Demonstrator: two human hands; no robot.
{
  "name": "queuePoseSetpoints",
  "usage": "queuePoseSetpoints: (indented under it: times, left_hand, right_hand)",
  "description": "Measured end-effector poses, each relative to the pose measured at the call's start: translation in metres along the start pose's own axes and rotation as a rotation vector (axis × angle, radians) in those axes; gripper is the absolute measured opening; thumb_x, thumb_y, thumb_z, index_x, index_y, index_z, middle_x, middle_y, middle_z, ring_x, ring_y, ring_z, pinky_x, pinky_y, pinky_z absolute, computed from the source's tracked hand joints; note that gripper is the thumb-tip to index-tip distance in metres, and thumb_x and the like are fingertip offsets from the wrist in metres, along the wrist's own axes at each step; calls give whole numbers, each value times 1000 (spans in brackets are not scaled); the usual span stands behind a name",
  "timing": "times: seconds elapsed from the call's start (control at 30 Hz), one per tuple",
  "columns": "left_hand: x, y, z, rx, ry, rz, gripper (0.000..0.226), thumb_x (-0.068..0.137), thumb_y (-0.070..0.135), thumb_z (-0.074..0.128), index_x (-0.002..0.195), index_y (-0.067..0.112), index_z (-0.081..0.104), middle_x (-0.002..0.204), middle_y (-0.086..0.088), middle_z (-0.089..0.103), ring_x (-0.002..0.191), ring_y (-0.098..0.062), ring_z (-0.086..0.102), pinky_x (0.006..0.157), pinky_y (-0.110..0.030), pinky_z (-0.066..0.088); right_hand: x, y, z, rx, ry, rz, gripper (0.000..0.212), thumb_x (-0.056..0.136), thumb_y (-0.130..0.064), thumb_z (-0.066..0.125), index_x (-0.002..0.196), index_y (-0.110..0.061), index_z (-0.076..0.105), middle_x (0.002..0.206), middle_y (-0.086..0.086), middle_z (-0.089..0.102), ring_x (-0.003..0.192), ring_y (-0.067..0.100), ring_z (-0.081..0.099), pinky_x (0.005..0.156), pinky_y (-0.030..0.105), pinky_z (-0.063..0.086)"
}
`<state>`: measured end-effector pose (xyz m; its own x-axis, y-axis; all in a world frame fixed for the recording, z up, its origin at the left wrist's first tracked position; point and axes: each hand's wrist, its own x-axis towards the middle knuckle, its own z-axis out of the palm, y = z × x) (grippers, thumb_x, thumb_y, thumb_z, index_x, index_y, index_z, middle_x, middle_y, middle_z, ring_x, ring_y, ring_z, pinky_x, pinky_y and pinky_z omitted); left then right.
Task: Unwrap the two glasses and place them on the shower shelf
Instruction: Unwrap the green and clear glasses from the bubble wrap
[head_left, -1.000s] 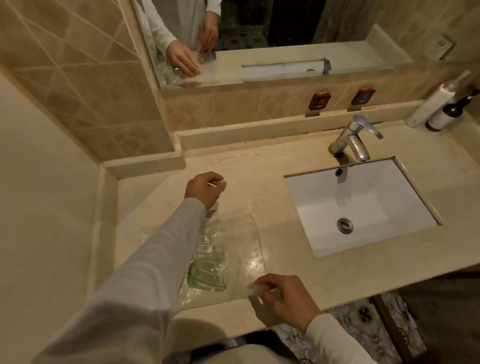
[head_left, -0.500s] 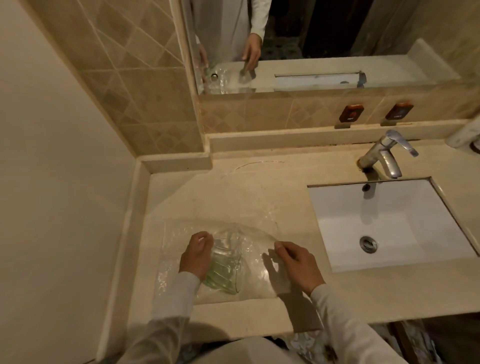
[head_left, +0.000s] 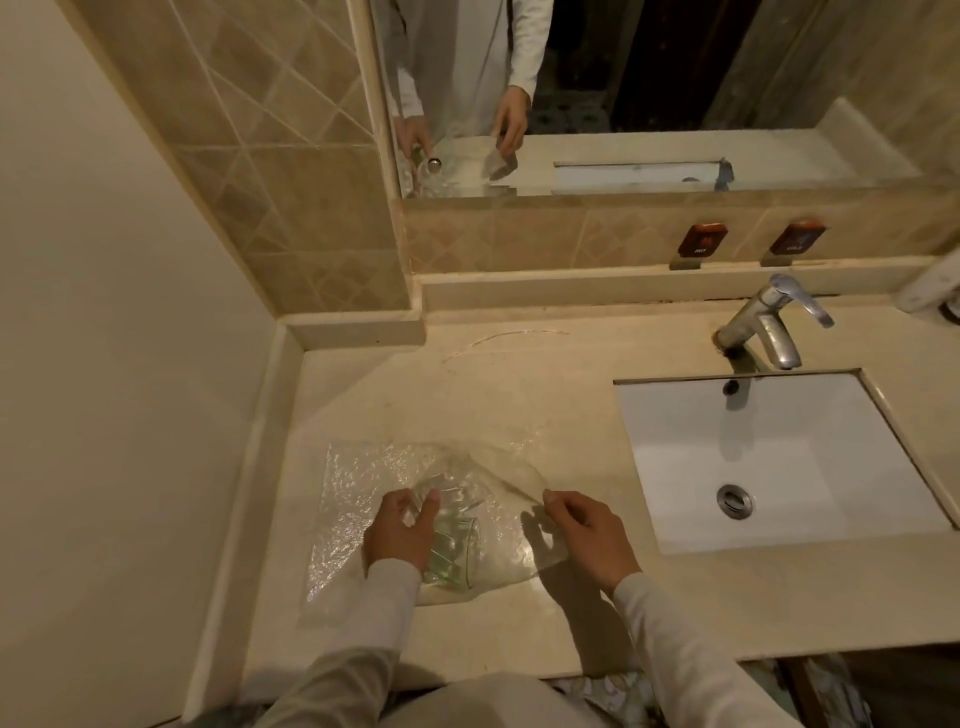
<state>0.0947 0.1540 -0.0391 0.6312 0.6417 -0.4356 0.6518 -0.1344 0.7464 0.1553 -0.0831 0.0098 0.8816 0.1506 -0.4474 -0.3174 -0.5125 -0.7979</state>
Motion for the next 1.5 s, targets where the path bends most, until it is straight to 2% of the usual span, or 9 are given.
queuePoseSetpoints:
  times: [0.1,0.17,0.3,0.57,0.8,0.97,1.07,1.27,1.5]
  left_hand:
    - [2,-4,3,106,-49,0,35,81,68,60,100,38,65,116,2,70,110,-24,61,96,-30,43]
    - [4,-2,6,358,-158,-28,49,91,70,42,130,43,56,149,7,50,140,-23,40,120,-47,8]
    - [7,12,7,558,-322,-73,71,87,79,8,147,50,33,166,18,7,152,-8,4,114,-60,-16]
    - [6,20,2,184,-101,151,47,86,59,59,120,27,64,115,0,71,110,-26,65,100,-38,49]
    - [4,23,14,478,-335,72,62,94,68,26,150,42,32,154,6,44,143,-24,37,121,-46,18]
    - [6,32,24,876,-471,48,62,94,62,6,153,46,13,167,9,-4,153,-19,0,116,-62,-6]
    - [8,38,29,903,-387,64,83,79,76,-2,145,44,38,164,5,17,150,-21,17,113,-61,-8]
    - [-5,50,31,482,-254,227,54,79,58,37,121,36,63,105,4,75,105,-28,64,96,-35,49]
    - [-15,73,40,884,-517,252,47,96,27,29,135,44,52,131,-1,62,123,-27,53,114,-46,26]
  right_hand:
    - [1,0,0,-5,-10,4,20,97,-49,60,95,-37,76,90,-16,78,85,-4,71,76,15,49]
    - [2,3,0,-15,-16,1,20,98,-48,60,95,-36,76,90,-16,78,85,-4,71,77,16,49]
    - [4,5,2,-24,-32,9,24,98,-48,59,100,-33,77,93,-16,79,89,-4,71,79,19,50]
    - [15,-7,1,-19,-76,18,23,100,-53,53,90,-46,73,98,-24,72,96,-4,66,81,13,46]
    - [37,-26,-3,52,-113,75,59,99,-65,42,141,-28,59,146,0,59,134,23,55,118,47,38]
    - [43,-28,-11,116,-93,125,55,95,-72,39,122,-34,69,136,-1,66,125,22,60,114,48,42]
    - [43,-22,-18,134,-85,125,69,87,-78,40,127,-29,68,135,0,67,124,21,61,114,49,42]
    - [39,-15,-29,186,-74,121,89,76,-86,41,134,-23,65,133,-2,68,121,16,63,113,46,44]
    - [39,-1,-31,182,-71,155,76,86,-80,40,129,-23,68,126,-2,71,113,15,67,108,43,48]
